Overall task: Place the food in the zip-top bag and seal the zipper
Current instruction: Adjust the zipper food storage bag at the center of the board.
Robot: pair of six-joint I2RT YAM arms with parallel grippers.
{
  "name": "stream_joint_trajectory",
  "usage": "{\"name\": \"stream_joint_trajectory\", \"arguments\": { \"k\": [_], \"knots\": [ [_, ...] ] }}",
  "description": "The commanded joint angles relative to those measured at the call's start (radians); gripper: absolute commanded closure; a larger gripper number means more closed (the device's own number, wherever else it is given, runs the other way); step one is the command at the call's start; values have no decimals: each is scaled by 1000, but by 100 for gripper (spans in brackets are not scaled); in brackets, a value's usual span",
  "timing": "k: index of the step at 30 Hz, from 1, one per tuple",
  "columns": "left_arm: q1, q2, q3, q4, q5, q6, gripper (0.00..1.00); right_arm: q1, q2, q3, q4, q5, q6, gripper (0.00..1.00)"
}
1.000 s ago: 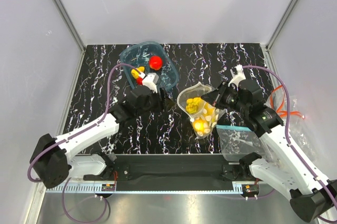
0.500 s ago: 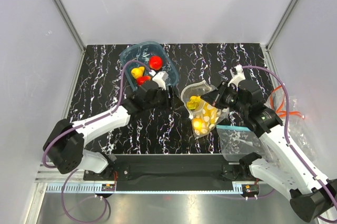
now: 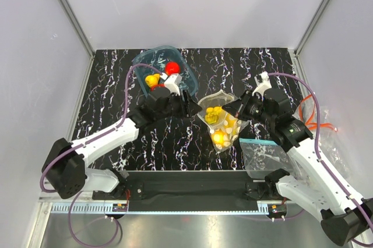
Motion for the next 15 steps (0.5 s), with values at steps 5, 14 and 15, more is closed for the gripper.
{"name": "stream_joint_trajectory", "arguments": {
  "k": [5,14,15],
  "knots": [
    [4,71,12,48,-14,-12,46,3,7,17,57,-3,5,100],
    [-4,141,105,19,64,34,89,3,60,90,-39,-26,-70,100],
    [-4,136,155,-5,83,46,100,3,75,144,-120,-17,-94,100]
  ]
}}
